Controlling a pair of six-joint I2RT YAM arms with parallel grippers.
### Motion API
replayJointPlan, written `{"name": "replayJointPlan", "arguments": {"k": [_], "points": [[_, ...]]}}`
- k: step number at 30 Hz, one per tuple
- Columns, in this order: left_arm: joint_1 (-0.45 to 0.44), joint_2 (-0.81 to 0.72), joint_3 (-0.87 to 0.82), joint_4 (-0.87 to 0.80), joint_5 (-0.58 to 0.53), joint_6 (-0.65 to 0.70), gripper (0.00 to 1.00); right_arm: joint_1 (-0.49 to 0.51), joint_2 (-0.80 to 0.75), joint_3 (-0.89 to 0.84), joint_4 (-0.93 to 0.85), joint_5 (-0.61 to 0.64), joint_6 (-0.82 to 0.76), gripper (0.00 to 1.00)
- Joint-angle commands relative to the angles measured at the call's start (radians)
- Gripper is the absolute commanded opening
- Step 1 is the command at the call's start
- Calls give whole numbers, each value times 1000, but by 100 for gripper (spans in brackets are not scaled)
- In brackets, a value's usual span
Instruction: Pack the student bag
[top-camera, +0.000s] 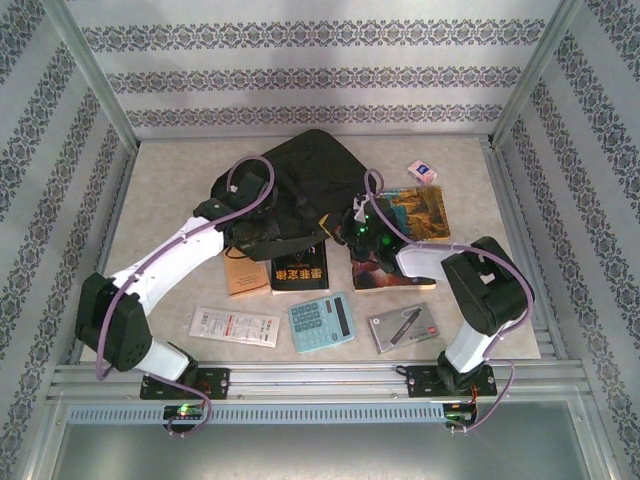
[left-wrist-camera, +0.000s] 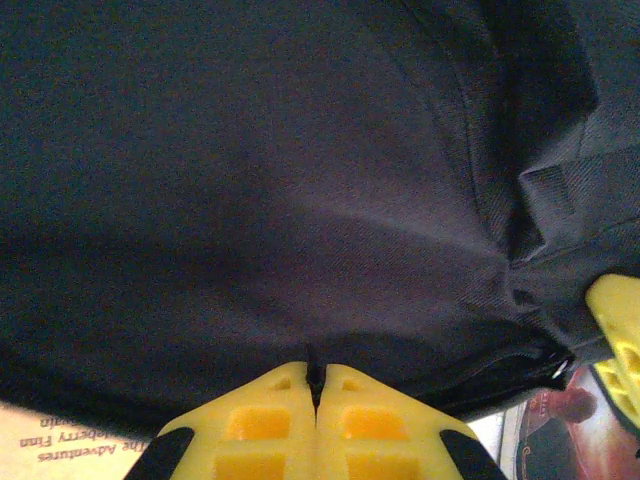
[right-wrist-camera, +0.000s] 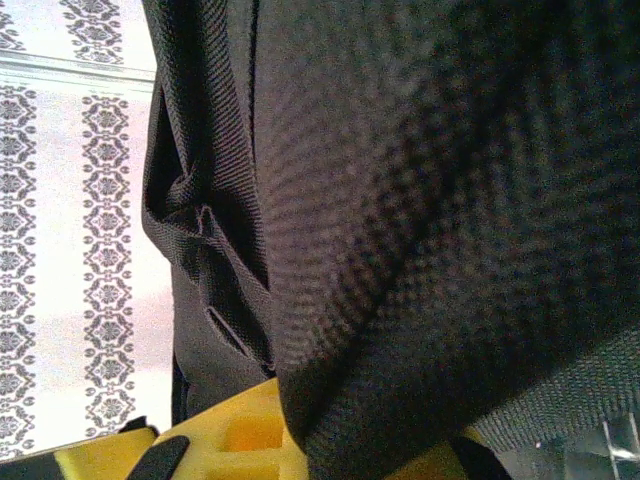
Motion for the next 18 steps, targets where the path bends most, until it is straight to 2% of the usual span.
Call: {"name": "replayJointPlan", "arguments": {"k": [1, 7, 13, 16, 17, 18], "points": [[23, -49, -18, -47, -79, 24, 0, -38, -23, 48, -75, -6, -79, 0], [65, -74, -49, -49, -72, 38, 0, -80, 10, 147, -248, -44, -163, 0], [75, -108, -58, -54, -121, 72, 0, -131, 51, 270, -441, -57, -245, 0], [76, -115, -67, -31, -92, 78, 0, -150, 64, 336, -527, -41, -289, 0], [76, -109, -67, -19, -70, 76, 0, -152, 68, 357, -554, -40, -297, 7], [76, -103, -65, -5, -41, 74, 0, -151, 69, 378, -581, -43, -305, 23]]}}
